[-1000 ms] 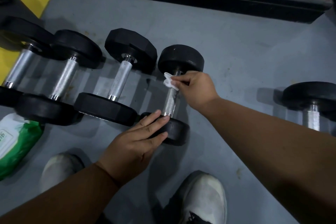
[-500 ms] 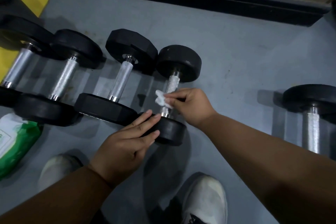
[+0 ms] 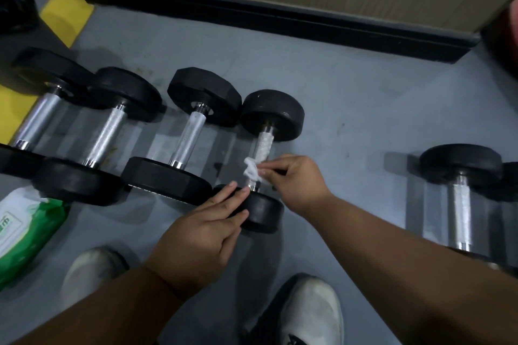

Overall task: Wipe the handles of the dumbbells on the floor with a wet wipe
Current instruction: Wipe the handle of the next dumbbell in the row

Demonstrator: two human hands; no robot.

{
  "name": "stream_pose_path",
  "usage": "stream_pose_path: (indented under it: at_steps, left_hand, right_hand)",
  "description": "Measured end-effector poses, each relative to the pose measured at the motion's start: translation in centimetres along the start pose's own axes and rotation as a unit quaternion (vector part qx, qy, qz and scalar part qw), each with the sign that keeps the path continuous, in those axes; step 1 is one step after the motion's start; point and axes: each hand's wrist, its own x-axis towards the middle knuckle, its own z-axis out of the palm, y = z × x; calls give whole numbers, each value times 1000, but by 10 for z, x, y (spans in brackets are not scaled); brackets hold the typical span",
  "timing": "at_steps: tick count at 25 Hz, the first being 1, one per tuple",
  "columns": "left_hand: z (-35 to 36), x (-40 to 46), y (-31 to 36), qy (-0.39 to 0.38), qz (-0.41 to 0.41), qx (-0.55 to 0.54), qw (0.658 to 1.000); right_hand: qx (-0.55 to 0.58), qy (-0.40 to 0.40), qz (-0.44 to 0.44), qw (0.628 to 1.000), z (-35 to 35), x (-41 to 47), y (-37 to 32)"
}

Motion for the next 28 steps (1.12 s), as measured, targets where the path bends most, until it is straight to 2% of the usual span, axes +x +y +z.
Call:
stream_pose_path:
  at_steps: [4, 7, 12, 19, 24, 28]
  left_hand:
    - [-9, 5, 25, -46, -22, 1, 999]
    - [-19, 15, 48, -82, -18, 11, 996]
    - [-59, 34, 112, -126, 21, 41, 991]
    - [-93, 26, 214, -273, 65, 131, 951]
    - [-105, 10, 280, -271, 106, 110, 951]
    - [-101, 1, 297, -257, 175, 135, 941]
  right_hand:
    - [-59, 24, -23, 998, -37, -37, -5]
    - [-67, 87, -5, 994, -89, -63, -21]
    - [-77, 181, -1, 980, -193, -137, -98]
    - [-208, 254, -8, 945, -294, -271, -234]
    - [-296, 266, -28, 917, -328, -336, -302]
    - [-349, 248, -24, 903, -338, -352, -311]
